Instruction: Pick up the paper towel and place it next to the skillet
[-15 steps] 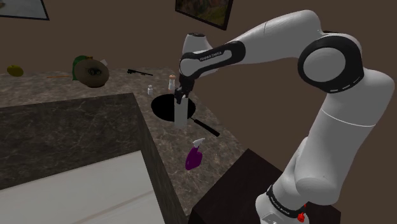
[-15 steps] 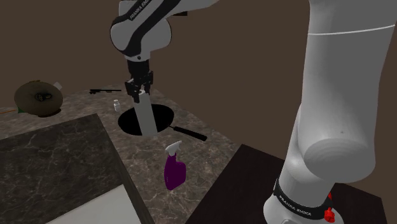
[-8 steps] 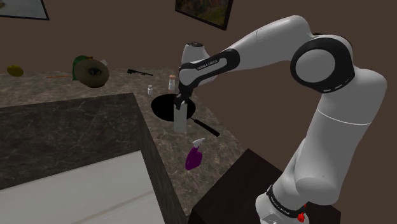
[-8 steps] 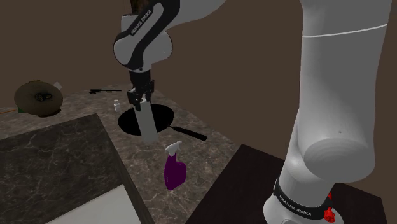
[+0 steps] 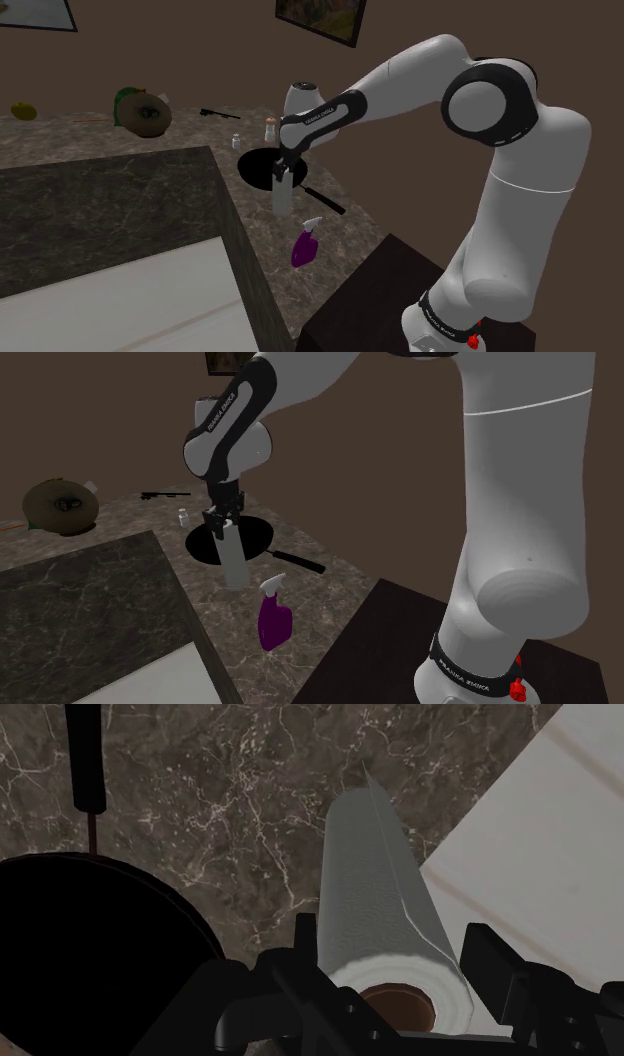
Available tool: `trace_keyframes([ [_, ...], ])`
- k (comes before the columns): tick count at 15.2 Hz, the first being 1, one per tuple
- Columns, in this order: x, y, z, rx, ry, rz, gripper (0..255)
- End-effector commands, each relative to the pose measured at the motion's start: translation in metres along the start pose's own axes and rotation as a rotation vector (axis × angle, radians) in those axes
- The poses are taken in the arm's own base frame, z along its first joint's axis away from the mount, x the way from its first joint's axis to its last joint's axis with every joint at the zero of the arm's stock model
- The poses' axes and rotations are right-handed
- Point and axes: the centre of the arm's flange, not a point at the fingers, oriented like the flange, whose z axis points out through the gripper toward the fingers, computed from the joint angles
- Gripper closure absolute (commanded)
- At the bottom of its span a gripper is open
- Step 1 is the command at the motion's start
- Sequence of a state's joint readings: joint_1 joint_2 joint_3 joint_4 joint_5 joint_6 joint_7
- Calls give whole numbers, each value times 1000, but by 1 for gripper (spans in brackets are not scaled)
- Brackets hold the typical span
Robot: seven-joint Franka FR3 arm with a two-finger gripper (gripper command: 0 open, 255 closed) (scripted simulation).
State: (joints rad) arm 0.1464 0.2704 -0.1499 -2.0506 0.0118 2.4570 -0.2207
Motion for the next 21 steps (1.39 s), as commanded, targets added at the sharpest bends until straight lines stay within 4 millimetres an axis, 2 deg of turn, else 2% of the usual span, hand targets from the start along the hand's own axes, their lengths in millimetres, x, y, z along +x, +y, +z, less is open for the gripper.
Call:
trace_keyframes([
  [1, -1, -1, 11, 0, 1, 0, 255],
  [21, -15, -7, 115, 0, 1, 0, 255],
])
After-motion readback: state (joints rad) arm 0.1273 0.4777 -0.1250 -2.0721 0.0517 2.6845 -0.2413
